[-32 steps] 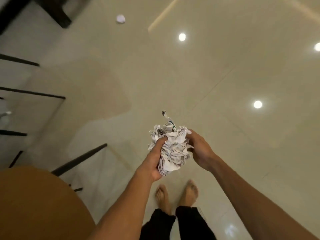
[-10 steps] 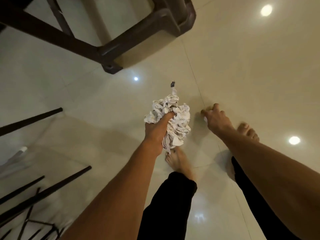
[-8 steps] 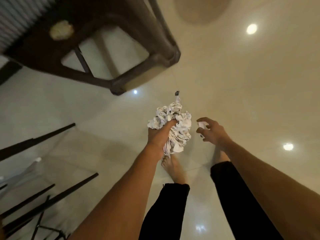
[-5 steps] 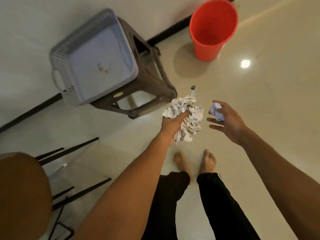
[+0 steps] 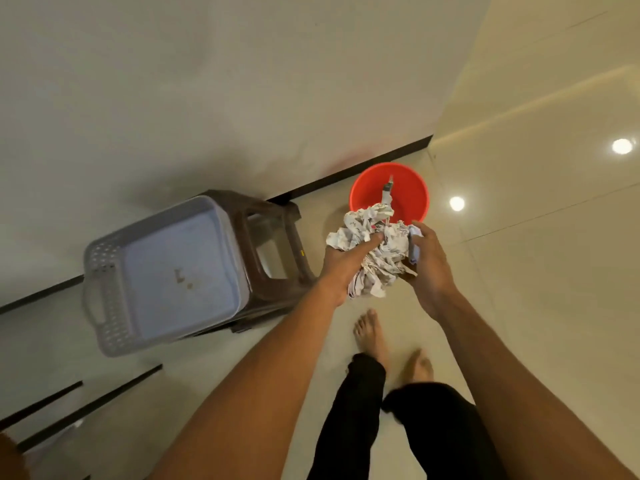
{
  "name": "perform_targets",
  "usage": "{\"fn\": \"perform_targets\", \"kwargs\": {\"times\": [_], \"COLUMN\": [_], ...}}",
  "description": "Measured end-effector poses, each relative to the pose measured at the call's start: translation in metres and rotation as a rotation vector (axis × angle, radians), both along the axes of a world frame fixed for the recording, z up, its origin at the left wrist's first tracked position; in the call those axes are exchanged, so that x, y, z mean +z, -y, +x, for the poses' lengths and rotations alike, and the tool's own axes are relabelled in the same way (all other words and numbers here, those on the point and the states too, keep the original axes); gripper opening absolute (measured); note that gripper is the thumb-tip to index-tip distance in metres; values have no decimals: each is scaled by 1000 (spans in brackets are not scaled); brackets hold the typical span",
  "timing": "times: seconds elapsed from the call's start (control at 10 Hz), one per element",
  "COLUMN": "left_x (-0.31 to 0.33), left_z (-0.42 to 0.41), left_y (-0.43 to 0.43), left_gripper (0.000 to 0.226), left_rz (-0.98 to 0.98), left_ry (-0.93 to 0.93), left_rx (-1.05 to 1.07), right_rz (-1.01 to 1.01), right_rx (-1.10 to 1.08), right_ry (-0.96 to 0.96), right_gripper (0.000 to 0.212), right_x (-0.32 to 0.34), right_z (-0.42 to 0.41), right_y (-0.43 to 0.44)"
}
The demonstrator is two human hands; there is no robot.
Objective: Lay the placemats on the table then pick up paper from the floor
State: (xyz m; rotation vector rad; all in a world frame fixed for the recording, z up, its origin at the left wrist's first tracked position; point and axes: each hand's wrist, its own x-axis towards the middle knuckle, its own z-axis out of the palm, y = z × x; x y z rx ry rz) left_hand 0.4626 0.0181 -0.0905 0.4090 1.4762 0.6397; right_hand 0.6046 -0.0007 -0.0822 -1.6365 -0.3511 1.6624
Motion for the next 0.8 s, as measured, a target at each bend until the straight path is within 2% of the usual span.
{"fn": "perform_targets", "kwargs": {"times": [0.1, 0.3, 0.4, 0.5, 0.6, 0.7, 0.8], "left_x": [-13, -78, -132, -184, -226, -240, -235], "left_z": [20, 54, 60, 54, 47, 44, 47], "left_y": [-31, -102, -137, -163, -178, -186, -187], "left_gripper": [34, 54, 58, 76, 88, 70, 55], "left_rz": [10, -15, -17, -16, -11, 20, 14], "left_ry": [9, -1, -17, -99, -294, -381, -463], "left_rx": [0, -1, -43, -145, -336, -519, -522], "right_rz": [-12, -110, -286, -371, -375, -354, -332], "right_rx": [56, 212, 202, 139, 250, 359, 428], "right_ry": [60, 131, 53, -7, -5, 90, 169], "right_gripper": [32, 35, 32, 37, 44, 57, 60], "right_x": [-19, -92, -138, -181, -213, -234, -237], "right_z": [19, 54, 68, 76, 76, 78, 77], "right_y": [-36, -120, -161, -193, -203, -200, -193]}}
